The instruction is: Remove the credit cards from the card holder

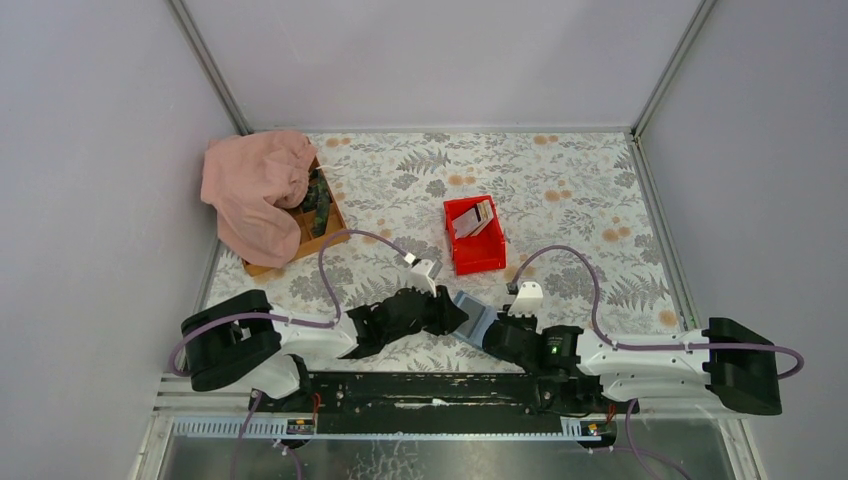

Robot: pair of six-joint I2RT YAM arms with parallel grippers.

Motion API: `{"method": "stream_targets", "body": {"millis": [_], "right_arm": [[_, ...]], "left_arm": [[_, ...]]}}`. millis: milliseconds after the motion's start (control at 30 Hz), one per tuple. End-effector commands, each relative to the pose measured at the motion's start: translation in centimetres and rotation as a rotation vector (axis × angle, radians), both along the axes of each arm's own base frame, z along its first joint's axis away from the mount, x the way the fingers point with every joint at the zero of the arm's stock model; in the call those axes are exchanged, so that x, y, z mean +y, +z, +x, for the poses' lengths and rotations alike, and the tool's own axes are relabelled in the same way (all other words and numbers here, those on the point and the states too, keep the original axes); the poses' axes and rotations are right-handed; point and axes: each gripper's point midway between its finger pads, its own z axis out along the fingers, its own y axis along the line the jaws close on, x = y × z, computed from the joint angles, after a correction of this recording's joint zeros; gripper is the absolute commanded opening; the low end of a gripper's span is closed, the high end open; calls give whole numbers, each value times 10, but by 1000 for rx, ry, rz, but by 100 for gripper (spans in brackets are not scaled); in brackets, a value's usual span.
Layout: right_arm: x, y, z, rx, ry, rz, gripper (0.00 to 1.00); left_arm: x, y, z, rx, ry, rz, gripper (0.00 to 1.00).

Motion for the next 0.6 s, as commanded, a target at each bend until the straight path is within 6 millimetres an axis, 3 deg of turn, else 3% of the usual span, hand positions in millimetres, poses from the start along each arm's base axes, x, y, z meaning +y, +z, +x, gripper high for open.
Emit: {"method": "stream_targets", "body": {"millis": [0,133,200,433,567], "right_arm": [[1,-9,-1,31,-22,17,0],[-14,-29,-1,115,-44,20,0],[-19,-30,5,125,-66,60,0],[-29,-12,25,82,-85,29,0],[-20,-6,28,79,-62,45,0]], "left_arm": [[14,-12,11,-11,47,38,37],[18,-16,14,-3,55,44,38],[21,-17,14,-2,61,48,38],[24,-23,13,11,53,50,38],[15,-27,11,38,5,56,44]]}}
